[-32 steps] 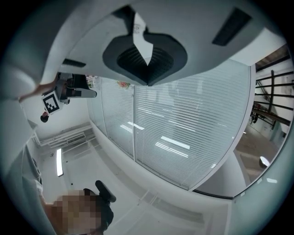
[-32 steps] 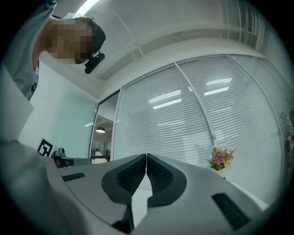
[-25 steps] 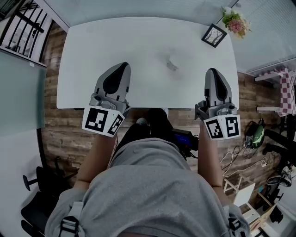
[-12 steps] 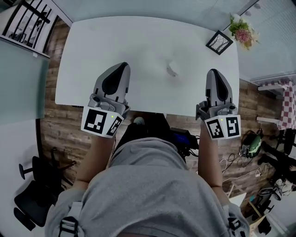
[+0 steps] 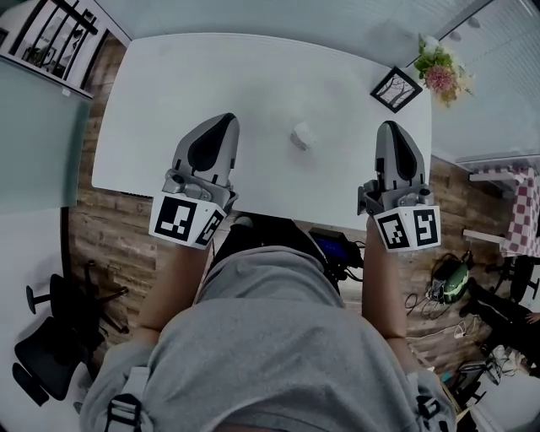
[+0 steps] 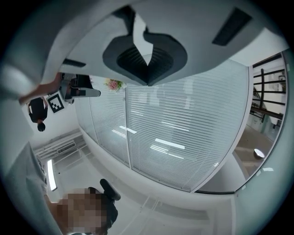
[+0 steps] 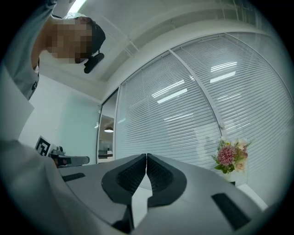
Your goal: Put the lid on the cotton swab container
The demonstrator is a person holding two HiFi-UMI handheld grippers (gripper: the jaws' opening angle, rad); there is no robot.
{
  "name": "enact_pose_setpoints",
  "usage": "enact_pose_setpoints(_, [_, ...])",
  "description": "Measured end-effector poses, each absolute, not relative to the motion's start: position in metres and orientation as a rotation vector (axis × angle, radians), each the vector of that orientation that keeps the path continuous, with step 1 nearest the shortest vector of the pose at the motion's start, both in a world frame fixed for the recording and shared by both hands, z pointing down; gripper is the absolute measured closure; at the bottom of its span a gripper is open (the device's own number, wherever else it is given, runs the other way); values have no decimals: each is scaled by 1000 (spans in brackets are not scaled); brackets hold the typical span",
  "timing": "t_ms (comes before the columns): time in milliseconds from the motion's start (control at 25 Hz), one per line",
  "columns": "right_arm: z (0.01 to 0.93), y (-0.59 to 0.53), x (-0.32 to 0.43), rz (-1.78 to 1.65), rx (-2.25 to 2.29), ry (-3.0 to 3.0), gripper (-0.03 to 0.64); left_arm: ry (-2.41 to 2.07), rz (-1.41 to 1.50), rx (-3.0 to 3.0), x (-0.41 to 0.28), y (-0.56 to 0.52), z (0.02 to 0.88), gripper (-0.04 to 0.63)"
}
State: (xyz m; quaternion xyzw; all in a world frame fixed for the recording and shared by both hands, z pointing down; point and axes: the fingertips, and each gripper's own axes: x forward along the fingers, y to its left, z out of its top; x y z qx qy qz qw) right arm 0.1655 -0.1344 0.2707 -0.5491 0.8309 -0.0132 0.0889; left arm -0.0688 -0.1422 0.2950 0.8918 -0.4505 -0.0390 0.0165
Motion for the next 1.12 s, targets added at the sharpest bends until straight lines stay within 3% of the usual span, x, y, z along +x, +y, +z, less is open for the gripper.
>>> enact_pose_setpoints(560, [308, -169, 185, -184, -1412, 2669, 591, -1364, -140, 2785, -13, -163, 302, 595])
enact_pose_setpoints(760, [332, -177, 177, -237, -1409, 2740, 591, -1191, -270, 2794, -7, -173, 300, 595])
enact_pose_setpoints(1120, [363, -176, 166, -344, -1237, 2871, 591, -1162, -240, 2835, -7, -191, 307, 595])
